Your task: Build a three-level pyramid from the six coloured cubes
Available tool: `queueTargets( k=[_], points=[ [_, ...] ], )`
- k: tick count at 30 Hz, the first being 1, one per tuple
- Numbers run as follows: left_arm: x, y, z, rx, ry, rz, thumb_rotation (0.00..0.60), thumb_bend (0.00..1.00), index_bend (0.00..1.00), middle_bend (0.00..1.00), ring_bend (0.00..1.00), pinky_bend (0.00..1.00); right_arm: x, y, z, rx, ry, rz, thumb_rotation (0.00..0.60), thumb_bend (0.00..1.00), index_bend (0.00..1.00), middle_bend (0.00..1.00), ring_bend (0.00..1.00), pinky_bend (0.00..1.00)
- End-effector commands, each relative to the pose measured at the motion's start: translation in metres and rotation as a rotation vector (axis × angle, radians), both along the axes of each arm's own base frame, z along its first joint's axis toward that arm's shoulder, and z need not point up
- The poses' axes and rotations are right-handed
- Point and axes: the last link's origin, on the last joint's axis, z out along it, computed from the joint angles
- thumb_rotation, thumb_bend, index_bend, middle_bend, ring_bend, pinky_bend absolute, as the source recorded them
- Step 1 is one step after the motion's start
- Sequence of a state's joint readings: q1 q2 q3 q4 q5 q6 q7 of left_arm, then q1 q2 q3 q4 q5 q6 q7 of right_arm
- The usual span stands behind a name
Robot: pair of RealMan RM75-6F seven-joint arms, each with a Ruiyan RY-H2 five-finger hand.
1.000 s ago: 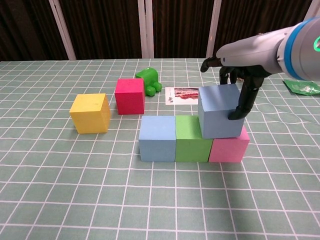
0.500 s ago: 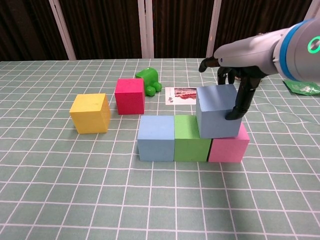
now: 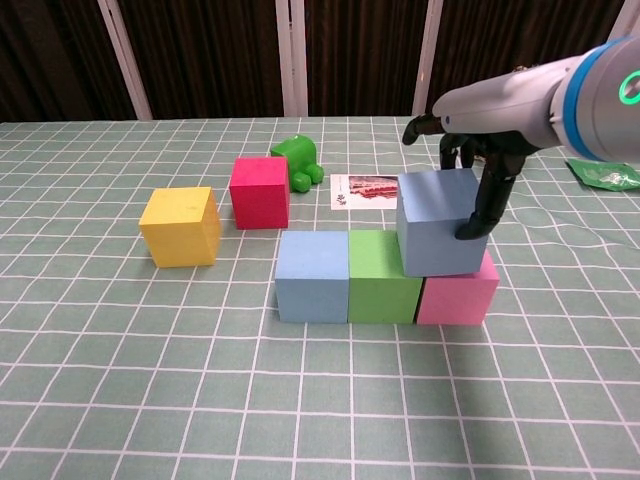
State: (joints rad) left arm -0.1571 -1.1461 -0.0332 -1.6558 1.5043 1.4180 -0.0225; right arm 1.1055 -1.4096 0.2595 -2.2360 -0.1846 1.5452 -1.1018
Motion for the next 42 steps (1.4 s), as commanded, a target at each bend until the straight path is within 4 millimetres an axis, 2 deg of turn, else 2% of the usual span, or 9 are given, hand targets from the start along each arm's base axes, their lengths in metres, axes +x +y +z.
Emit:
queueTargets(
  k=[1,7,15,26,28,31,33,35,42],
  points=[
    [0.000,0.000,0.000,0.000,0.000,-0.001,0.600,0.09,0.00,0.06,0.00,0.03,0.000,-0.001,0.000,-0.004,-0.005,-0.001,0.600,0.26,0.00,0.45,0.26,0.00],
    [0.000,0.000,0.000,0.001,0.000,-0.002,0.600,0.09,0.00,0.06,0.00,0.03,-0.001,-0.002,0.001,-0.005,-0.001,-0.001,0.600,0.26,0.00,0.44,0.25,0.00],
    [0.000,0.000,0.000,0.000,0.000,-0.003,0.600,0.09,0.00,0.06,0.00,0.02,-0.004,-0.001,0.001,0.006,0.007,-0.004,0.600,0.26,0.00,0.31,0.14,0.00],
    [0.001,-0.001,0.000,-0.001,0.001,-0.003,0.600,0.09,0.00,0.06,0.00,0.02,-0.003,0.000,0.003,0.014,-0.002,-0.001,0.600,0.26,0.00,0.24,0.09,0.00],
    [0.001,-0.001,0.000,-0.001,0.001,-0.003,0.600,0.09,0.00,0.06,0.00,0.02,-0.003,0.001,0.003,0.015,-0.003,0.000,0.600,0.26,0.00,0.21,0.07,0.00],
    [0.001,0.000,0.000,-0.001,0.001,-0.003,0.600,0.09,0.00,0.06,0.00,0.02,-0.002,0.002,0.004,0.018,-0.007,0.003,0.600,0.26,0.00,0.11,0.01,0.00],
    [0.000,0.000,0.000,0.000,0.000,-0.003,0.600,0.09,0.00,0.06,0.00,0.02,-0.001,0.003,0.004,0.021,-0.005,0.010,0.600,0.26,0.00,0.04,0.00,0.00],
    [0.000,0.000,0.000,0.000,0.001,-0.003,0.600,0.09,0.00,0.06,0.00,0.02,-0.001,0.004,0.005,0.023,-0.003,0.013,0.600,0.26,0.00,0.00,0.00,0.00],
    [0.000,-0.001,0.001,0.005,0.001,-0.003,0.600,0.09,0.00,0.06,0.00,0.02,-0.004,0.009,0.016,0.009,0.007,0.026,0.600,0.26,0.00,0.00,0.00,0.00]
  ],
)
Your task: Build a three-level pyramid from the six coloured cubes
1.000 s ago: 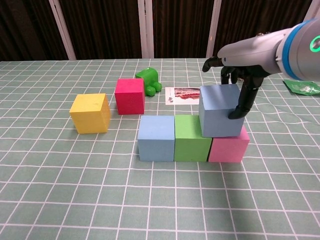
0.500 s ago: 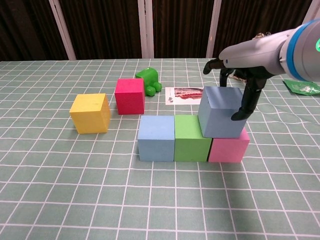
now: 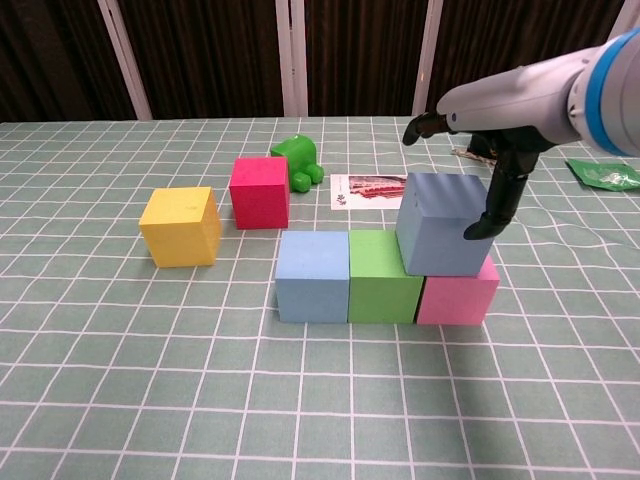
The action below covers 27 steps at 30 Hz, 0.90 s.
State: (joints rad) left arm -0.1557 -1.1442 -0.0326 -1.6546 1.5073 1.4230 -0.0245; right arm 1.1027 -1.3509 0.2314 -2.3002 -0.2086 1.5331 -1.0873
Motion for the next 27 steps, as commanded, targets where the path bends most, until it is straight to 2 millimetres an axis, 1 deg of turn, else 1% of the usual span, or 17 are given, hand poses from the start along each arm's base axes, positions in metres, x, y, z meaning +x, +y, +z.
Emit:
queueTargets(
  k=[1,6,11,16,18,21,25,27],
  points=[
    [0.000,0.000,0.001,0.002,0.001,0.000,0.600,0.09,0.00,0.06,0.00,0.02,-0.005,0.002,0.008,-0.016,0.005,-0.001,0.600,0.26,0.00,0.00,0.00,0.00],
    [-0.001,-0.001,0.001,0.005,0.004,0.001,0.600,0.09,0.00,0.06,0.00,0.02,-0.018,0.004,0.024,-0.058,-0.027,-0.009,0.600,0.26,0.00,0.00,0.00,0.00],
    [-0.001,-0.001,0.002,0.009,0.007,0.001,0.600,0.09,0.00,0.06,0.00,0.02,-0.047,0.008,0.044,-0.142,-0.072,-0.008,0.600,0.26,0.00,0.00,0.00,0.00],
    [-0.001,-0.002,0.001,0.011,0.016,-0.001,0.600,0.09,0.00,0.06,0.00,0.02,-0.086,0.023,0.072,-0.245,-0.120,-0.036,0.600,0.26,0.00,0.00,0.00,0.00],
    [0.000,-0.002,0.001,0.013,0.019,-0.001,0.600,0.09,0.00,0.06,0.00,0.02,-0.109,0.030,0.083,-0.286,-0.138,-0.045,0.600,0.26,0.00,0.00,0.00,0.00],
    [0.000,-0.001,0.000,0.011,0.025,0.003,0.600,0.09,0.00,0.06,0.00,0.02,-0.138,0.040,0.098,-0.335,-0.164,-0.060,0.600,0.26,0.00,0.00,0.00,0.00],
    [0.004,0.001,-0.002,0.012,0.030,0.001,0.600,0.09,0.00,0.06,0.00,0.02,-0.167,0.054,0.110,-0.370,-0.183,-0.094,0.600,0.26,0.00,0.00,0.00,0.00],
    [0.008,0.003,-0.003,0.010,0.033,-0.001,0.600,0.09,0.00,0.06,0.00,0.02,-0.175,0.057,0.113,-0.376,-0.197,-0.102,0.600,0.26,0.00,0.00,0.00,0.00]
  ],
)
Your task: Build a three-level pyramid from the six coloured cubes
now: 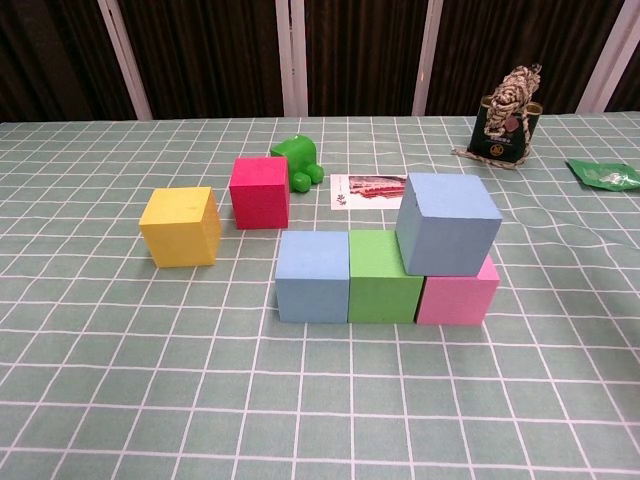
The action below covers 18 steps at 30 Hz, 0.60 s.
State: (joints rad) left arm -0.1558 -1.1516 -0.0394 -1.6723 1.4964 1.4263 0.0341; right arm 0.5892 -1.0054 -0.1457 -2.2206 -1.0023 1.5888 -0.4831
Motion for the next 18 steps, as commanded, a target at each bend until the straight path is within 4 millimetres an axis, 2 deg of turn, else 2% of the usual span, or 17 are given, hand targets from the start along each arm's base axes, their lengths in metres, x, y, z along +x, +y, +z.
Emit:
queueTargets(
  k=[1,7,18],
  points=[
    [0.007,0.004,-0.002,-0.006,0.004,-0.005,0.600,0.09,0.00,0.06,0.00,0.02,-0.034,0.014,0.016,-0.028,0.009,-0.036,0.600,0.26,0.00,0.00,0.00,0.00],
    [0.037,0.022,-0.009,-0.058,0.051,-0.035,0.600,0.09,0.00,0.06,0.00,0.02,-0.036,0.011,0.023,-0.035,-0.021,-0.026,0.600,0.26,0.00,0.00,0.00,0.00],
    [0.119,0.083,-0.033,-0.144,0.140,-0.072,0.600,0.14,0.00,0.08,0.00,0.02,-0.032,0.009,0.027,-0.025,-0.082,-0.016,0.600,0.26,0.00,0.00,0.00,0.00]
  ],
)
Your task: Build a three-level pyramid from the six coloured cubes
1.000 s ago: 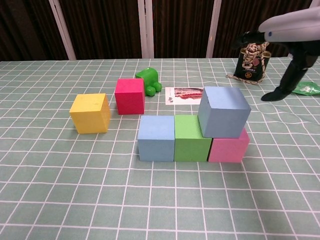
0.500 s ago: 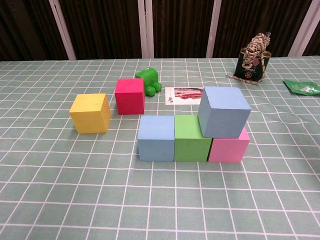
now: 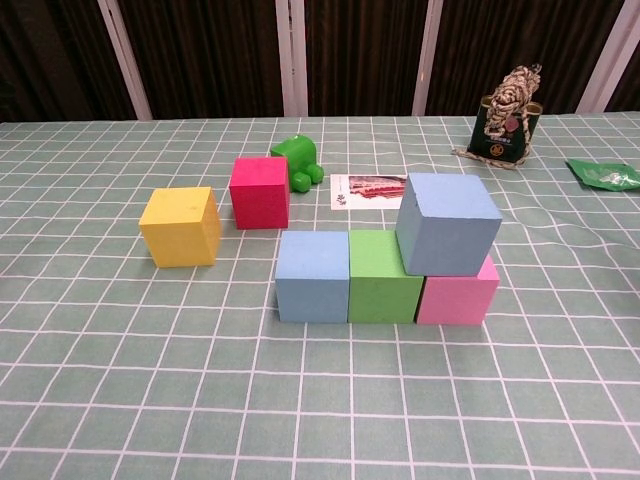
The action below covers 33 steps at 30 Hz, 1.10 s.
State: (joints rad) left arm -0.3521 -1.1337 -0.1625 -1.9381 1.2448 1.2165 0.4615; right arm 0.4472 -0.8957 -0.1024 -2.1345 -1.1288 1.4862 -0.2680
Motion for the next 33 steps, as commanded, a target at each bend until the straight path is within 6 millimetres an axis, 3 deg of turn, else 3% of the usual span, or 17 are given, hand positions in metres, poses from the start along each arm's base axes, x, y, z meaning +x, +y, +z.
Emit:
queueTargets(
  k=[1,9,18,23,33],
  points=[
    [0.047,0.031,-0.017,-0.048,0.007,-0.025,0.600,0.15,0.00,0.09,0.00,0.02,0.000,0.000,0.001,0.002,-0.013,-0.003,0.600,0.26,0.00,0.00,0.00,0.00],
    [0.095,0.064,-0.058,-0.110,0.100,-0.007,0.600,0.16,0.01,0.16,0.00,0.03,-0.002,-0.003,0.005,0.009,-0.057,-0.018,0.600,0.26,0.00,0.00,0.00,0.00],
    [0.117,0.083,-0.105,-0.119,0.218,0.063,0.600,0.16,0.02,0.24,0.00,0.03,-0.005,-0.006,0.007,0.020,-0.095,-0.034,0.600,0.26,0.00,0.00,0.00,0.00],
    [0.125,0.090,-0.117,-0.104,0.254,0.089,0.600,0.16,0.01,0.22,0.00,0.03,-0.007,-0.007,0.006,0.034,-0.109,-0.045,0.600,0.26,0.00,0.00,0.00,0.00],
    [0.121,0.097,-0.118,-0.077,0.257,0.132,0.600,0.17,0.01,0.20,0.00,0.03,-0.009,-0.009,0.008,0.034,-0.125,-0.053,0.600,0.26,0.00,0.00,0.00,0.00]
  ],
)
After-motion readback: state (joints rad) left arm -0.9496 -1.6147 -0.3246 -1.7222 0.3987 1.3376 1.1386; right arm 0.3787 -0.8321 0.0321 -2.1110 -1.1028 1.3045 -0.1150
